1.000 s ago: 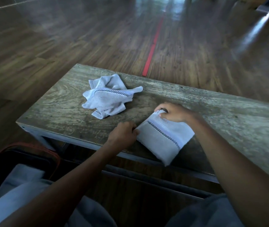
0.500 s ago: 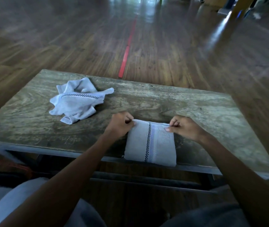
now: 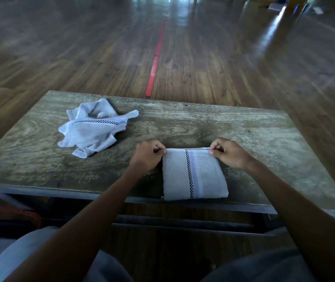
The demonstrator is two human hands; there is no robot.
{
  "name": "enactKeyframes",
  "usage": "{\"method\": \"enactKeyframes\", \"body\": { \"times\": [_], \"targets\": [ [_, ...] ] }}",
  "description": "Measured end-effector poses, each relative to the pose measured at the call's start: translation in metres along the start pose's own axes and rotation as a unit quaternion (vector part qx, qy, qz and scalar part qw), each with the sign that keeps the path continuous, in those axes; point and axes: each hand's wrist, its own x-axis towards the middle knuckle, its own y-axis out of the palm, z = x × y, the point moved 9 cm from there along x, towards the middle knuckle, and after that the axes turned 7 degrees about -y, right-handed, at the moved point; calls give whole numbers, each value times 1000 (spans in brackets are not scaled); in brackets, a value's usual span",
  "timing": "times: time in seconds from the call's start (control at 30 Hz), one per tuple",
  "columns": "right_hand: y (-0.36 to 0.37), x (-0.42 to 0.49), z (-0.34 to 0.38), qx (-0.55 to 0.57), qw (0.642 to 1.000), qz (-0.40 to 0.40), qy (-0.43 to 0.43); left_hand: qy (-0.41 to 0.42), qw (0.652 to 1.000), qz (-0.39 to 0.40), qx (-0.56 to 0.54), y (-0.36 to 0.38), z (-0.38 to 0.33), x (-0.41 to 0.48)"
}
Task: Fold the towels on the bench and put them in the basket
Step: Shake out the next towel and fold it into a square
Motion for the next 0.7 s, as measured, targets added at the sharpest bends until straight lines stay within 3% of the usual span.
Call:
{"method": "enactKeyframes", "body": {
  "times": [0.23, 0.7],
  "targets": [
    [9, 2, 5, -47, 997, 46, -44, -3, 1000, 8, 0, 9, 1, 4],
    [-9, 6, 22, -167, 978, -43, -116, 53, 998, -22, -5, 11, -13, 0]
  ]
}}
